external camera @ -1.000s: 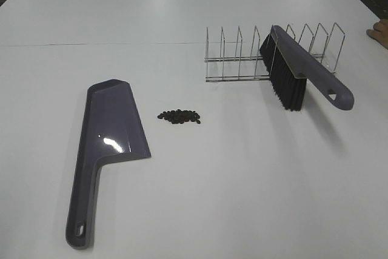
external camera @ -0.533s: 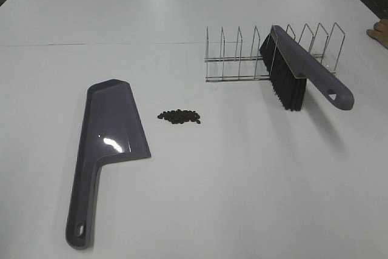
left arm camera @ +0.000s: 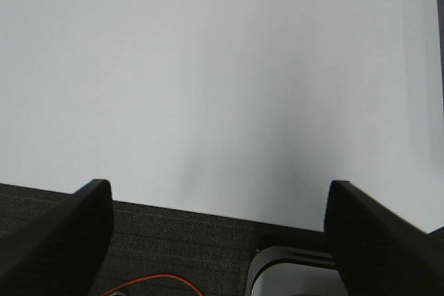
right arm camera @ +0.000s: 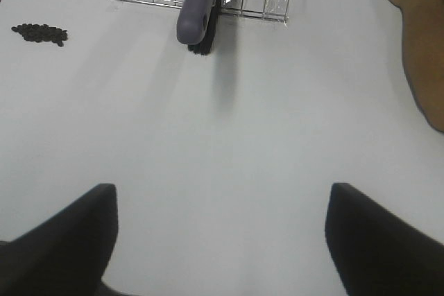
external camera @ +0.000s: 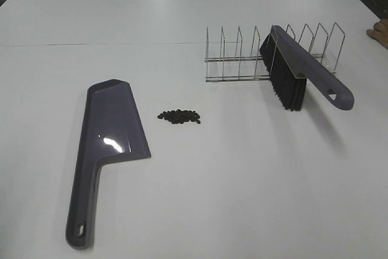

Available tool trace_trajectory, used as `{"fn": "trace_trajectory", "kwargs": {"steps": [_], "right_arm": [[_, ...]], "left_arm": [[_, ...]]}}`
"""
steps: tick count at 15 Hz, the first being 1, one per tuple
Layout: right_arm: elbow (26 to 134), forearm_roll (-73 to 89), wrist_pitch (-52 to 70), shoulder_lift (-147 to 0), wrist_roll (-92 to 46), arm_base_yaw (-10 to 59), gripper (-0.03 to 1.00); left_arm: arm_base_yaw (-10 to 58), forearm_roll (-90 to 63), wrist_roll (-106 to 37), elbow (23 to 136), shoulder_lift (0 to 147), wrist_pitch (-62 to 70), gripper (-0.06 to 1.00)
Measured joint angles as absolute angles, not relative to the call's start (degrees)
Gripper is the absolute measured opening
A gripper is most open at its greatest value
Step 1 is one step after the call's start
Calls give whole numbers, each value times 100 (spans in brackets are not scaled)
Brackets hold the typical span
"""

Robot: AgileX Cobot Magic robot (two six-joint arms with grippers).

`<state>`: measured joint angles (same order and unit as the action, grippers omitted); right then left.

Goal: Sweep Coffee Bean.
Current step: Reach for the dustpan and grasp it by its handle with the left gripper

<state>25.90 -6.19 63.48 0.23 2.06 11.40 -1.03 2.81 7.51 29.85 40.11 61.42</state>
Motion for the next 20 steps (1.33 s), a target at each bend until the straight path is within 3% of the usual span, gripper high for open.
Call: {"fn": "trace_trajectory", "kwargs": {"steps": [20], "right_arm": [[2590, -619, 6348, 23, 206, 1140, 72]], "left_arm": [[-103, -1329, 1014, 3948, 7448, 5254, 76]]}}
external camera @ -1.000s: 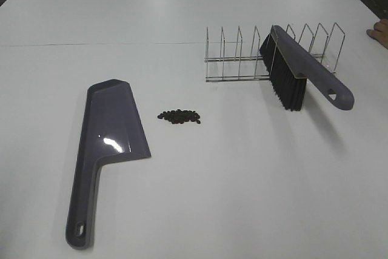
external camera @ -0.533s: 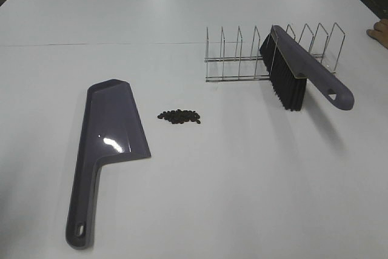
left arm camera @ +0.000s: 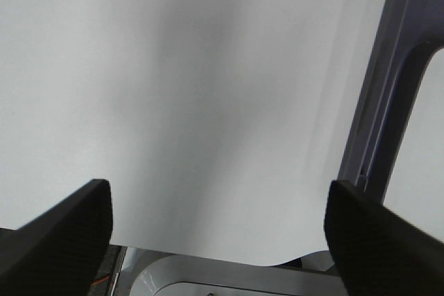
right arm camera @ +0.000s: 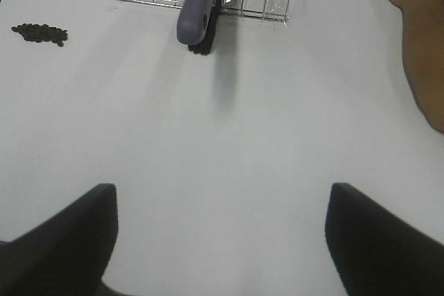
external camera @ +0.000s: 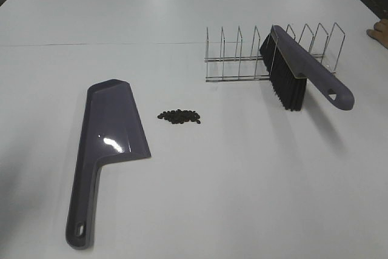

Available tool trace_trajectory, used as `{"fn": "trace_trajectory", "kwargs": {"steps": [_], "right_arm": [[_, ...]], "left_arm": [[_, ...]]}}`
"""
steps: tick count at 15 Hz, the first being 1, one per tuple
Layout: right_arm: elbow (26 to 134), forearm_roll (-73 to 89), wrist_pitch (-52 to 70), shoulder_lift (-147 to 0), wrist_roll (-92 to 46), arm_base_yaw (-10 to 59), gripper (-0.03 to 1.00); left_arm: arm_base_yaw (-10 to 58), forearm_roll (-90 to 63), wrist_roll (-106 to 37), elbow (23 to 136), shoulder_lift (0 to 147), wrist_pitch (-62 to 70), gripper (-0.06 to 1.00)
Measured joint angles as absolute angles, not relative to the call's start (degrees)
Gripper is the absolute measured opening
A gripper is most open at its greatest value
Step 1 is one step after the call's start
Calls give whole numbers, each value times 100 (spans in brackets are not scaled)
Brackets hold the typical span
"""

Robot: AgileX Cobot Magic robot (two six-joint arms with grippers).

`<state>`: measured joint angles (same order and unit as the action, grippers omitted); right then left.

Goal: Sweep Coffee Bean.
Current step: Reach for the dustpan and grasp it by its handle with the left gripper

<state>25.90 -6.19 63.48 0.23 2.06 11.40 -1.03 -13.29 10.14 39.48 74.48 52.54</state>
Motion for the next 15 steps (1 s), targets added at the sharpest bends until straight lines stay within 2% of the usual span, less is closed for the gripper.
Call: {"fn": "trace_trajectory", "kwargs": {"steps": [5, 8, 14, 15], "right_arm": [[2590, -619, 6348, 23, 206, 1140, 72], [2590, -619, 6348, 23, 206, 1140, 72], [2590, -619, 6348, 23, 206, 1140, 72], [2590, -619, 6348, 23, 206, 1140, 72]], "left_arm": [[132, -1324, 1014, 4211, 8062, 5168, 76], [1163, -1318, 1495, 4824, 8818, 4922, 76], [2114, -1295, 2149, 5443, 9924, 4715, 76], [2429, -1243, 2286, 5810, 10313, 4670, 76]]}}
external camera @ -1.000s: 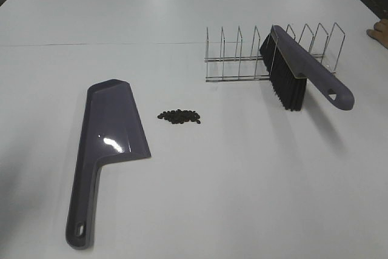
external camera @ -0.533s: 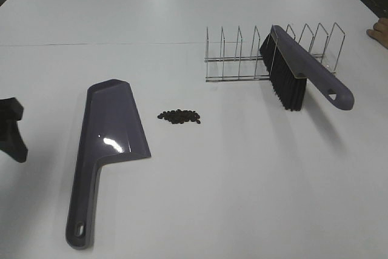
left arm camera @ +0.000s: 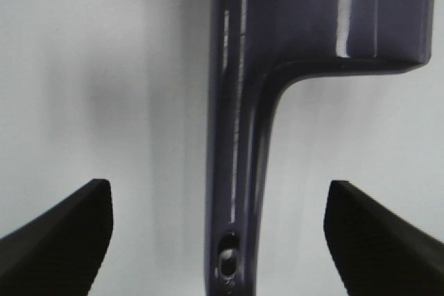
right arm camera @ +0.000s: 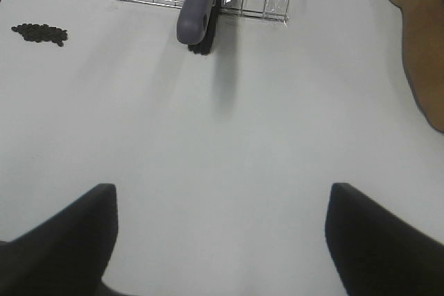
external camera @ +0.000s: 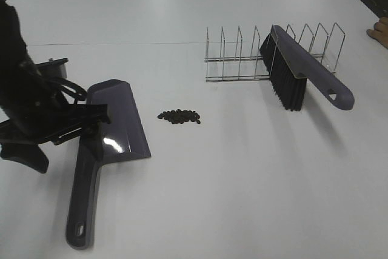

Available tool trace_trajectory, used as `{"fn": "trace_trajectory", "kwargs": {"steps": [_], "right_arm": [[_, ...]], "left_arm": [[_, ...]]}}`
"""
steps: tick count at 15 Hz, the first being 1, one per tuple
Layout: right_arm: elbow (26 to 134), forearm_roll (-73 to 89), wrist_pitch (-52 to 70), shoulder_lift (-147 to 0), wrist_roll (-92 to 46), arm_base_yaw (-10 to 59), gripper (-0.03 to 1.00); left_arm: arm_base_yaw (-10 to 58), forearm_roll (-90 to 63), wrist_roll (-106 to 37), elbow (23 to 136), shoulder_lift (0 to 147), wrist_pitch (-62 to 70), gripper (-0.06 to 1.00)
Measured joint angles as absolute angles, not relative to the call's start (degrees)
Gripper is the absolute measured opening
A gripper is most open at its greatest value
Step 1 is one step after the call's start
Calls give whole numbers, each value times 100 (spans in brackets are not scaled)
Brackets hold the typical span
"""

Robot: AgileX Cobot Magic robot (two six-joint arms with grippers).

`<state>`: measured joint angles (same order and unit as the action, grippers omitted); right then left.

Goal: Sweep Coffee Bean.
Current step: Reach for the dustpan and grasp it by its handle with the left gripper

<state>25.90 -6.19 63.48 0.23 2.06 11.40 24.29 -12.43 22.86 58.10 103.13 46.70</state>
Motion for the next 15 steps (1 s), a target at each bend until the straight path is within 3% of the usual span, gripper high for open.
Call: {"fn": "trace_trajectory", "kwargs": {"steps": [5, 9, 15], "right_arm": [[2590, -619, 6348, 23, 206, 1140, 72], [2590, -619, 6348, 23, 206, 1140, 72], [2590, -619, 6348, 23, 206, 1140, 72]], "left_arm": [[2876, -1140, 2424, 6411, 10909, 4733, 76], [2876, -281, 2945, 6417, 10932, 5609, 76], [2876, -229, 3260, 6188, 11047, 4945, 76]]}}
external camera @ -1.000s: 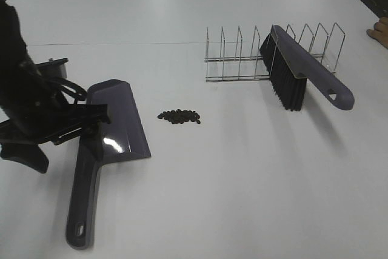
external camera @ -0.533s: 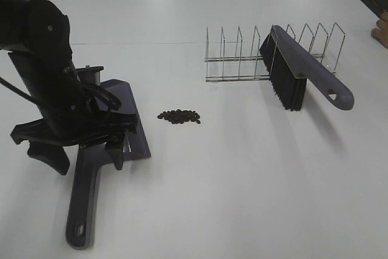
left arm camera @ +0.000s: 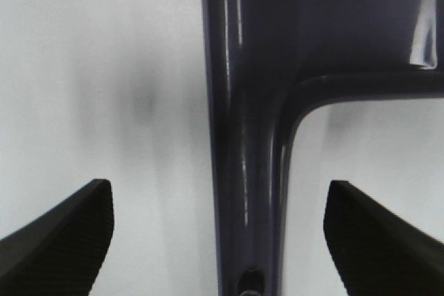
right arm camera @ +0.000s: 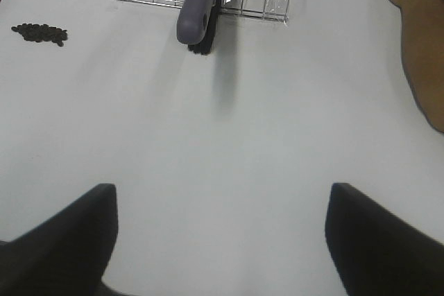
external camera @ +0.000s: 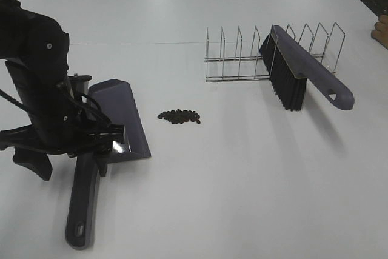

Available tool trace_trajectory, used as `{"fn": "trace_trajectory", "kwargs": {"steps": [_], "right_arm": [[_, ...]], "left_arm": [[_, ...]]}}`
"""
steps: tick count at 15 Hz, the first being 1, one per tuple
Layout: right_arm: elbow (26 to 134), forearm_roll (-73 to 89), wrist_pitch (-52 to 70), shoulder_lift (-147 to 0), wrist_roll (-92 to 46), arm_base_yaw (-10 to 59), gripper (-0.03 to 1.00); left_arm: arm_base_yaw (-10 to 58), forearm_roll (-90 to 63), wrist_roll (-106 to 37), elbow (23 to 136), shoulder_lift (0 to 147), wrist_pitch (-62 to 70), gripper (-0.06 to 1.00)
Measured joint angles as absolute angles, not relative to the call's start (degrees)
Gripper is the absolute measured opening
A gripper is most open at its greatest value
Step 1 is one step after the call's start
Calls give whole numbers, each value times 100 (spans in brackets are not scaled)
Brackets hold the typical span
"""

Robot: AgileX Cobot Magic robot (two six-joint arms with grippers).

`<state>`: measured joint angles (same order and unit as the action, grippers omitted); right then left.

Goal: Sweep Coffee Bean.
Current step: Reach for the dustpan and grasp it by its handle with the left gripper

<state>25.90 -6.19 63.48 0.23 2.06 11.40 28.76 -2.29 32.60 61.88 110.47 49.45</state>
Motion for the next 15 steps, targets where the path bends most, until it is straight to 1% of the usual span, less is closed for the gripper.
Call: {"fn": "trace_trajectory", "kwargs": {"steps": [6, 9, 11, 12, 14, 15], "right_arm": [[2590, -619, 6348, 23, 206, 1140, 72], [2590, -619, 6348, 23, 206, 1140, 72], [2590, -619, 6348, 23, 206, 1140, 72], [2590, -619, 6348, 23, 206, 1140, 72], [2590, -619, 6348, 23, 206, 1140, 72], [2590, -619, 6348, 23, 206, 1140, 72]], "left_arm": [[2876, -252, 3231, 6188, 11505, 4773, 76], [2876, -269, 3203, 6188, 11516, 4715, 70], [2876, -269, 3180, 6188, 11528, 4675, 62], [2876, -269, 3157, 6188, 11528, 4635, 56], [2876, -258, 3146, 6188, 11545, 4607, 36], [2876, -223, 3111, 6188, 11545, 4607, 33]]}}
